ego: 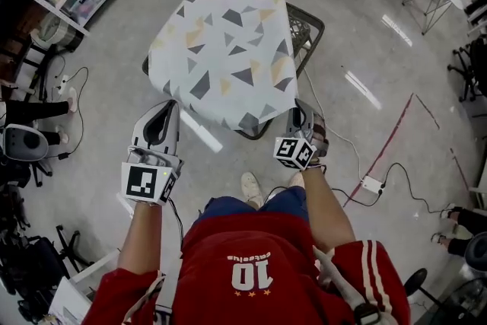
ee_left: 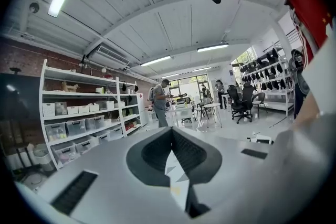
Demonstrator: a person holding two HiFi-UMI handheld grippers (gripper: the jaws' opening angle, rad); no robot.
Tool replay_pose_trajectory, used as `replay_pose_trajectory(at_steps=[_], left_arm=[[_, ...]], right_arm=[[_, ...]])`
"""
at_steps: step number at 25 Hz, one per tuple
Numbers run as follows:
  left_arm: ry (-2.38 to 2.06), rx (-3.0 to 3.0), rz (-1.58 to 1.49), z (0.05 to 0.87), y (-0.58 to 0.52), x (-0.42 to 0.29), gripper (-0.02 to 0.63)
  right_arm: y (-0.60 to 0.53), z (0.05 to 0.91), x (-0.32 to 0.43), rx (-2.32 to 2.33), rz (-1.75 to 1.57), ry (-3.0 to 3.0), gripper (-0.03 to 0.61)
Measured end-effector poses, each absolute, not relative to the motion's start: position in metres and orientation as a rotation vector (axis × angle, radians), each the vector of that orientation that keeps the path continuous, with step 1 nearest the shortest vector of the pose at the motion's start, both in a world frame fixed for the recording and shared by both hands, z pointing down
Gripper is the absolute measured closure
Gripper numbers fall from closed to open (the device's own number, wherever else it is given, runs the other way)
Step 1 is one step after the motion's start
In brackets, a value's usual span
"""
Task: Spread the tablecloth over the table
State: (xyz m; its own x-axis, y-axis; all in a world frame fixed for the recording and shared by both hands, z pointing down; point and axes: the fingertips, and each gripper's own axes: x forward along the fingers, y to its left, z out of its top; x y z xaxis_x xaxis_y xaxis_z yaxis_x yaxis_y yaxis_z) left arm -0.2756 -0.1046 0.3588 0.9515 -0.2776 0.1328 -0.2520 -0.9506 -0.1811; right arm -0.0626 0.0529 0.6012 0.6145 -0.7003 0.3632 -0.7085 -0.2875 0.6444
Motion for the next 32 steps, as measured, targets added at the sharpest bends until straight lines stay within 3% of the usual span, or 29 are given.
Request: replay_pose_trajectory(at_steps=[5,14,20,32], left_arm=[[0.376,-2.969,-0.18,0.342,-0.105,-0.267,0.607],[0.315,-2.987,-0.23,0.354,-0.088,-0.235,0.607],[0.342,-2.98,-0.258,0.401,-0.082,-0.196,0.607],[0.471,-2.966,-0.279,0.365,-0.062,-0.16,0.607]], right_arm=[[0.037,0.53,-0.065,1.861,-0.256,-1.046,0.563],[0.05,0.646,-0.079,1.653,-0.002,-1.258,0.563],[0.063,0.726,-0.024,1.651,0.138,-1.299,0.561],[0.107,0.727,0.021,1.581,0.281,-1.421,0.561]])
